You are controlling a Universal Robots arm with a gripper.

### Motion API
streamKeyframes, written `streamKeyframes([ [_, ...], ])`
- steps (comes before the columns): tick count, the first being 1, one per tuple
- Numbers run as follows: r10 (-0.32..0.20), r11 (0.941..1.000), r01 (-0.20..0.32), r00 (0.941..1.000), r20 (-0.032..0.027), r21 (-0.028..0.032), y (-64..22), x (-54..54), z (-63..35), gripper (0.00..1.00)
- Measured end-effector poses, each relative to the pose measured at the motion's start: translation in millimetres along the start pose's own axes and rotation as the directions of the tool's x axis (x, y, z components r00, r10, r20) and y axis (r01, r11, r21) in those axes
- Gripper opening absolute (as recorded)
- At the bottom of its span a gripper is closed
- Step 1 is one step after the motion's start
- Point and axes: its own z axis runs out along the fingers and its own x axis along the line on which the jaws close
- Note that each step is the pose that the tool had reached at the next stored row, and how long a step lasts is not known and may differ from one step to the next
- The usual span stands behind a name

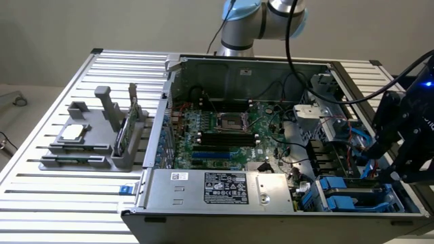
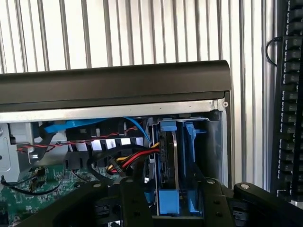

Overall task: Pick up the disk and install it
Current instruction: 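Insert the second disk wire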

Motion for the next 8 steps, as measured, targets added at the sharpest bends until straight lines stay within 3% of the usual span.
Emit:
streamKeyframes([
  [8,0.0,1.0,0.0,1.0,-0.0001,0.0,-0.1,0.0,-8.8,0.48],
])
